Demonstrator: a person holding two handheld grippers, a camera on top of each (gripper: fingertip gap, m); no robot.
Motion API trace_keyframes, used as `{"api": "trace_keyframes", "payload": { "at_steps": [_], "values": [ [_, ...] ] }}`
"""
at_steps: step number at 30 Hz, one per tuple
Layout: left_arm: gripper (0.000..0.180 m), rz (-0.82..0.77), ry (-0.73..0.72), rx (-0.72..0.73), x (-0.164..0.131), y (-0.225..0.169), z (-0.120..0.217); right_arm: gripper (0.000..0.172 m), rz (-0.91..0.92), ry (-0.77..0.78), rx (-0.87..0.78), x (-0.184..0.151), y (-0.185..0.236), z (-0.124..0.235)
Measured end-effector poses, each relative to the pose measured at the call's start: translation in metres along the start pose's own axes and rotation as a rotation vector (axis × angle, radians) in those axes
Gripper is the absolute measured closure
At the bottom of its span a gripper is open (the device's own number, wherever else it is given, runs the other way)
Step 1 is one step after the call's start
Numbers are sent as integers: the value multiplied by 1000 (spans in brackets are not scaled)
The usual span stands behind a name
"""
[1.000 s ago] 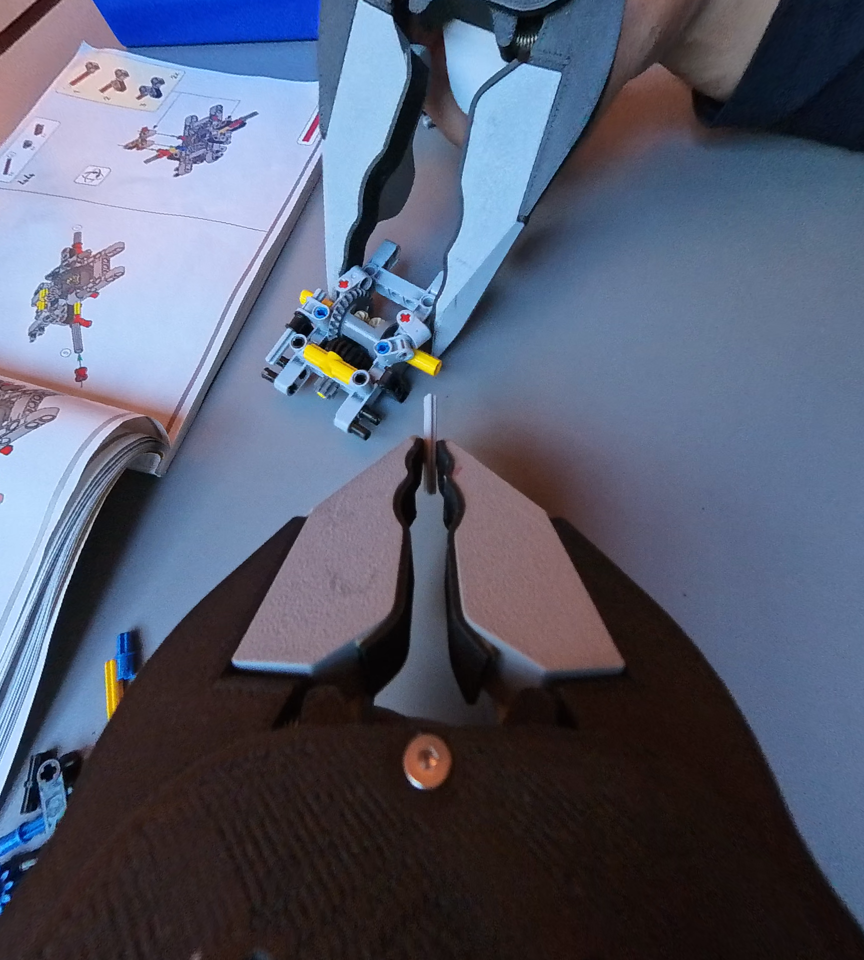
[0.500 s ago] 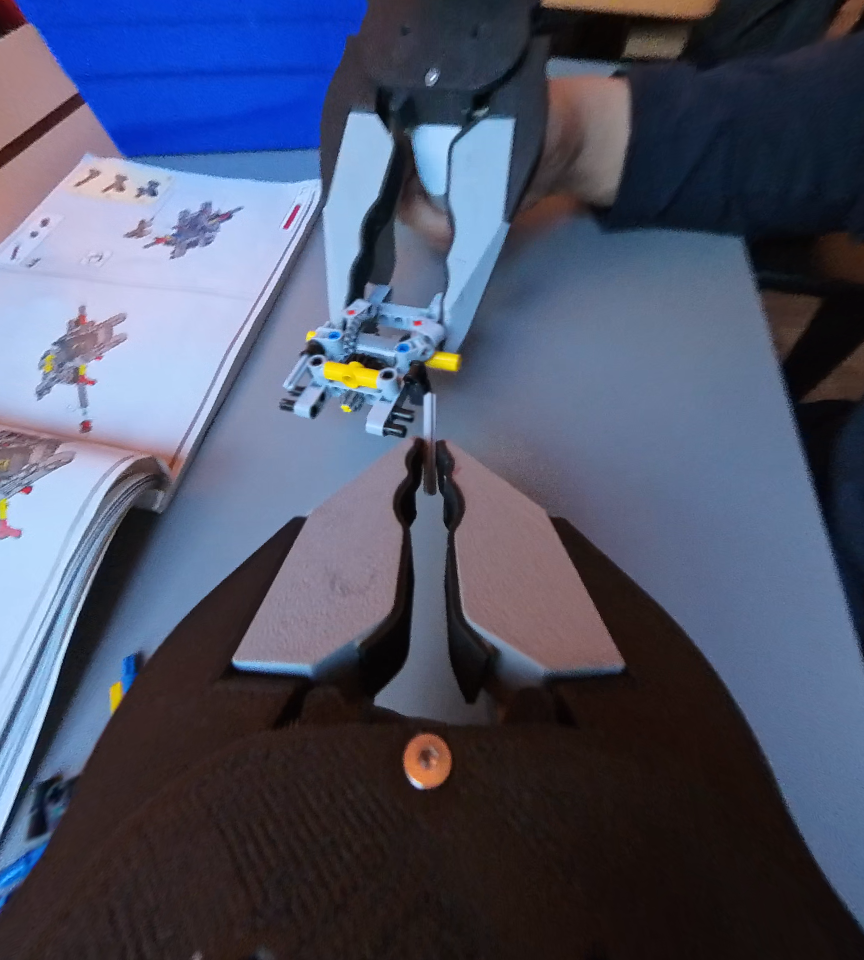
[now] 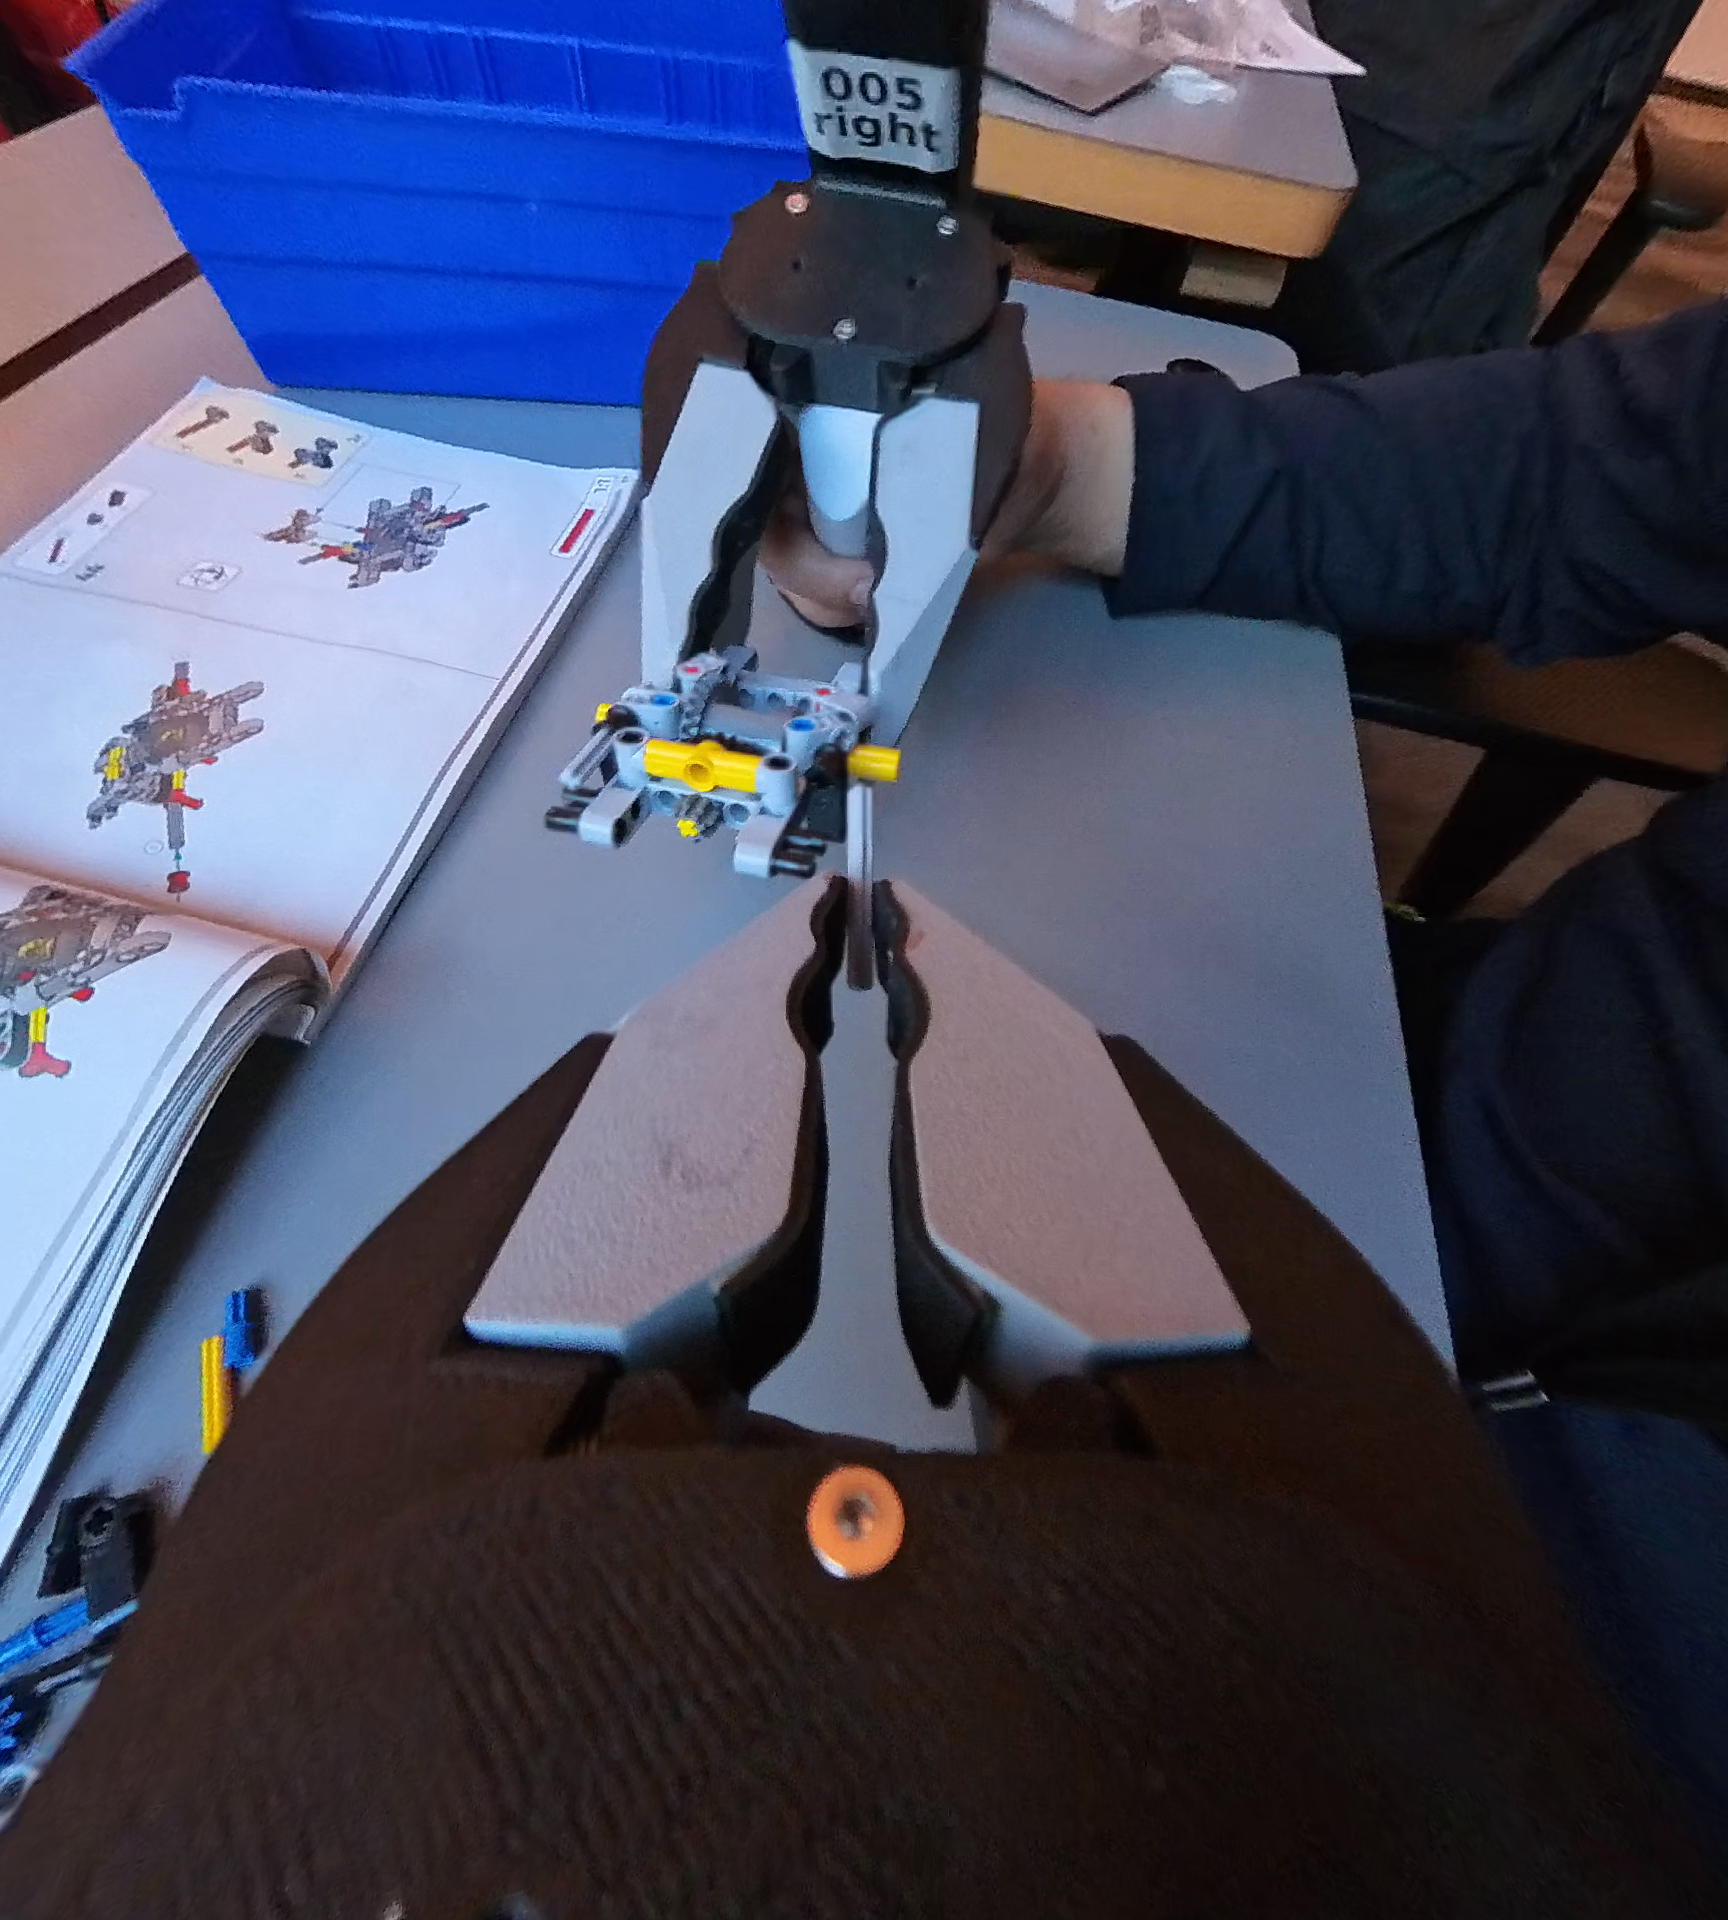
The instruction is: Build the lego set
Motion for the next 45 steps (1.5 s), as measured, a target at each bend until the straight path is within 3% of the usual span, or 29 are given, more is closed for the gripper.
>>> {"api": "trace_keyframes", "payload": {
  "at_steps": [5, 19, 24, 31, 45],
  "values": [
    [179, 48, -21, -3, -1, 5, -3, 128, 1, -15, 3, 2, 1, 2],
    [178, -21, 19, 42, -7, 7, -5, 128, 18, 17, -13, -2, 1, 0],
    [179, -32, 65, 56, -18, 12, -11, 128, 62, 93, -44, -11, 1, -4],
    [179, -172, 203, 91, -47, 20, -23, 127, 115, 246, -90, -30, 0, -12],
    [178, -295, 287, 94, -64, 17, -34, 128, 149, 371, -96, -46, 2, -19]
  ]
}}
Point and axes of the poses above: each gripper's, where its closed fingertips meet, z back along the fingers, x out of its top, y = z × x across the jaws, the point moved 2 cm from there along z, back along the fingers, and after that the axes turned 1 degree about z, right-handed, at the moved point
